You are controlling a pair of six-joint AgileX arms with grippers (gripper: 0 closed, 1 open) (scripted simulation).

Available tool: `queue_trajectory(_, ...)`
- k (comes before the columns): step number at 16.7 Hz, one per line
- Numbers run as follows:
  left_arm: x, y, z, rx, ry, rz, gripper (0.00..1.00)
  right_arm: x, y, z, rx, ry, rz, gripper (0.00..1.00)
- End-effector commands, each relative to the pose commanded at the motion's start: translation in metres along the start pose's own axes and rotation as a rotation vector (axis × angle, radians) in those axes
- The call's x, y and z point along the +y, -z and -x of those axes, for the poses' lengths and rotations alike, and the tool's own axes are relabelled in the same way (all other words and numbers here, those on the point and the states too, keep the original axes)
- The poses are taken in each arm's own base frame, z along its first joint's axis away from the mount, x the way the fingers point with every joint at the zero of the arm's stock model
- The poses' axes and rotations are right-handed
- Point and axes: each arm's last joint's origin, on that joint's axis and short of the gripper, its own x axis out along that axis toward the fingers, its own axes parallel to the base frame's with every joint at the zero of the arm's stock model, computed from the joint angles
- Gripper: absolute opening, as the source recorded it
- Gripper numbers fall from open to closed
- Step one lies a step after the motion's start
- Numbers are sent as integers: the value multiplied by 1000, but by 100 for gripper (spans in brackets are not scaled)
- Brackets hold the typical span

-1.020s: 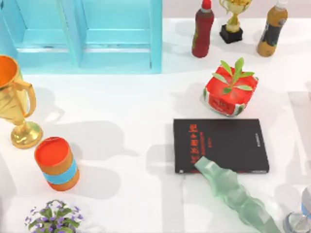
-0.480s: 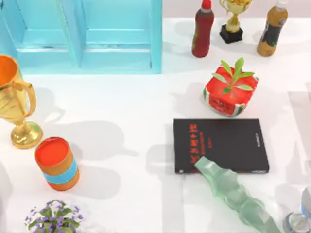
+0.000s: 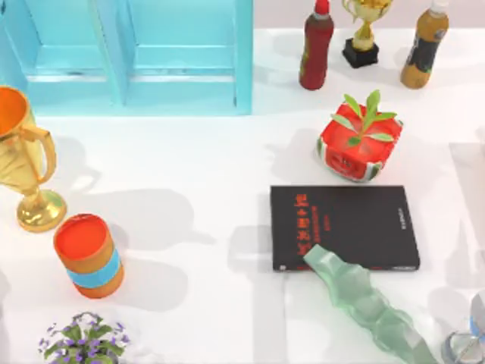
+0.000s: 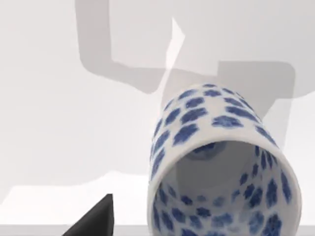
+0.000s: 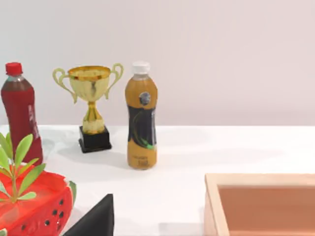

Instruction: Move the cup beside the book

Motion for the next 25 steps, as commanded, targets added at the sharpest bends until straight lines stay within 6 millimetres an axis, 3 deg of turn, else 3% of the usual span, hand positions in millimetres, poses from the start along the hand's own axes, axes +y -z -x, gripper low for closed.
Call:
queue_trajectory(3, -3, -2, -22, -4, 3, 0, 100, 0, 0, 0, 0, 0, 0, 100)
queue_trajectory(7, -3, -3, -24, -5, 4, -1, 100, 0, 0, 0, 0, 0, 0, 100)
queue_trajectory(20, -3, -3, -24, -5, 4, -1, 2, 0, 0, 0, 0, 0, 0, 100)
queue_trajectory(25, -3, -3, -24, -5, 4, -1, 0, 0, 0, 0, 0, 0, 0, 100)
